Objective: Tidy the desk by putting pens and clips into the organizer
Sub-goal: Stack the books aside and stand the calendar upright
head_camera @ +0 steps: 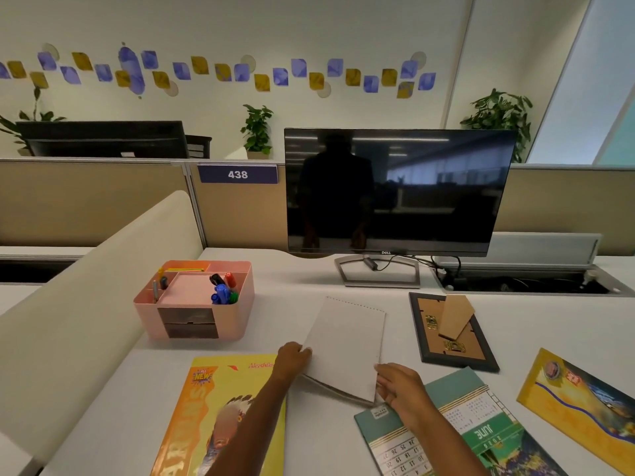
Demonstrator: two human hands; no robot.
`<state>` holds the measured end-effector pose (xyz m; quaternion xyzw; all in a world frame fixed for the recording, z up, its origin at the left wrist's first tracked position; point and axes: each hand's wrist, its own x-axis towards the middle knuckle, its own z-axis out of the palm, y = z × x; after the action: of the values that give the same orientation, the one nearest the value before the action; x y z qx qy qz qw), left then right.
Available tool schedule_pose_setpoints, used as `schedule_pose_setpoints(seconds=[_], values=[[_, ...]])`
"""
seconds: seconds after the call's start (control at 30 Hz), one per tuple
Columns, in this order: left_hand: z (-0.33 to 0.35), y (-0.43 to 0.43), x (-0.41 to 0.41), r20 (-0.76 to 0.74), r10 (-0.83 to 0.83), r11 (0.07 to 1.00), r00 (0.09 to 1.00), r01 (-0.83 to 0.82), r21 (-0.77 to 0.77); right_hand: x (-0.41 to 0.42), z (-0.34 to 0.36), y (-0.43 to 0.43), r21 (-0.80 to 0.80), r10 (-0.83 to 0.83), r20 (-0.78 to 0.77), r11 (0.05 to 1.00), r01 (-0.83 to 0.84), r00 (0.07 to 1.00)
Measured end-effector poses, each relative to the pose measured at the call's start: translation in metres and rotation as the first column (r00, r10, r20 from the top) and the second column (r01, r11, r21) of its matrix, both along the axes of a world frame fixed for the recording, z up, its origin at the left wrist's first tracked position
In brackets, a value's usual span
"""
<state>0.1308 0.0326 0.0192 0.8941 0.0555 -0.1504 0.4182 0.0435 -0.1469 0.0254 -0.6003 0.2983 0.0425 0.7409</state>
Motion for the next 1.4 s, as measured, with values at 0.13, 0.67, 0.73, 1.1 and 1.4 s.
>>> schedule_pose_setpoints(seconds=[0.13,0.67,0.73,1.1,1.4], values=[[0.013,0.006,-0.010,-0.069,0.128,0.898,0.989,-0.145,-0.416,-0.002,0.000,0.002,0.036,0.007,0.036,0.999,-0.008,0.999],[0.019,0.099,-0.097,-0.001,0.390,0.826,0.921,-0.350,-0.443,-0.027,0.011,0.092,-0.176,0.215,0.103,0.965,-0.195,0.971],[0.017,0.116,-0.104,0.088,0.396,0.896,0.914,-0.364,-0.252,-0.029,0.007,0.110,-0.187,0.259,0.104,0.953,-0.237,0.960],[0.001,0.151,-0.115,0.069,0.327,0.903,0.942,-0.334,0.271,-0.037,-0.008,0.157,-0.641,0.448,-0.126,0.644,-0.417,0.885],[-0.002,0.107,-0.099,0.092,0.238,0.956,0.967,-0.250,0.151,-0.020,-0.012,0.118,-0.625,0.402,-0.138,0.674,-0.394,0.905]])
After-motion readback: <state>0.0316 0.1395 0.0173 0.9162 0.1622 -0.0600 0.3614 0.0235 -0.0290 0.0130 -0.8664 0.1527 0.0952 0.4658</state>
